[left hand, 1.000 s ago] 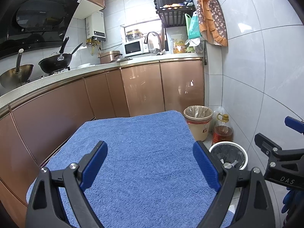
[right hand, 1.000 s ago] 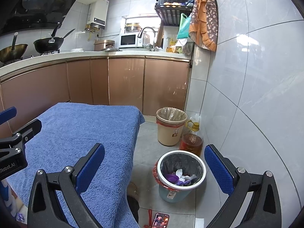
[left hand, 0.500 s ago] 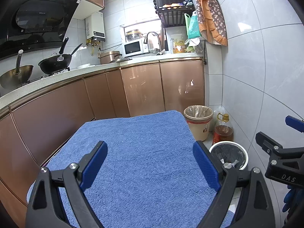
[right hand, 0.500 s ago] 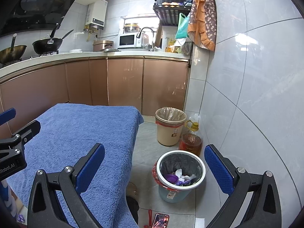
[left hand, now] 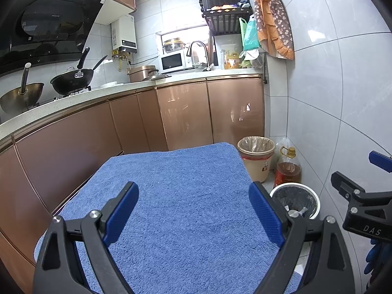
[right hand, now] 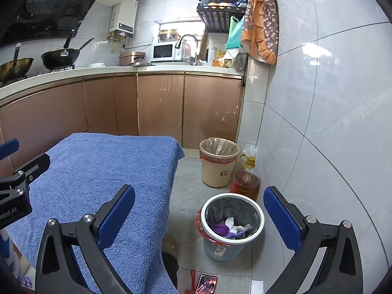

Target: Collect trash

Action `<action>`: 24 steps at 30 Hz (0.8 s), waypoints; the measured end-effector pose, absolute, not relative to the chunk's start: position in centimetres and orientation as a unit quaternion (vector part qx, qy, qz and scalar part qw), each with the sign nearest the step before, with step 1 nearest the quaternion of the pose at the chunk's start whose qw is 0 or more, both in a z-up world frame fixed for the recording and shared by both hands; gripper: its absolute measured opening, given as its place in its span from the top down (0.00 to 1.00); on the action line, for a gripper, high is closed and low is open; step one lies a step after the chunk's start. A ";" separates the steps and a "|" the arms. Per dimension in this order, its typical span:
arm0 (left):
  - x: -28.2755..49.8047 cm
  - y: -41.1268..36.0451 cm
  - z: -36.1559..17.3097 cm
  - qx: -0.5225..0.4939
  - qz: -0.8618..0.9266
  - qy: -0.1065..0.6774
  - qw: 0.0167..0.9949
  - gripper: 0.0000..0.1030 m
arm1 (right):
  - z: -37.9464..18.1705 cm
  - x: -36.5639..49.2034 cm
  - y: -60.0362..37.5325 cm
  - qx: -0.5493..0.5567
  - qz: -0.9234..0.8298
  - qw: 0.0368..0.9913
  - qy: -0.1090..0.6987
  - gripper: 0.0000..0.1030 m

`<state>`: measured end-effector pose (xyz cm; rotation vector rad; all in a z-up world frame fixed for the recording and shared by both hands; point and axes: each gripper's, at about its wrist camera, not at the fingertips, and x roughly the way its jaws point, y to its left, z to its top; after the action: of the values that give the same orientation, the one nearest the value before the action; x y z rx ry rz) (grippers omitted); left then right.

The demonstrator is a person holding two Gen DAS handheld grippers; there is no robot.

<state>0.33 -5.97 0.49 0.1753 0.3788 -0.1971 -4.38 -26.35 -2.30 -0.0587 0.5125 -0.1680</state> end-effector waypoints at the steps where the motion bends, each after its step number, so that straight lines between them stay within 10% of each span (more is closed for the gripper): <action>1: 0.4 -6.0 0.5 0.087 -0.098 0.187 0.974 0.11 | -2.3 -4.4 -26.3 -0.029 -0.084 0.963 0.253 0.00; 24: 0.2 -6.1 0.7 0.087 -0.096 0.186 0.974 0.11 | -2.5 -4.6 -26.3 -0.029 -0.089 0.963 0.252 0.00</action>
<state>0.16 -6.11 0.70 0.1749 0.3748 -0.1943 -4.57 -26.26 -2.47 -0.0583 0.5110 -0.1799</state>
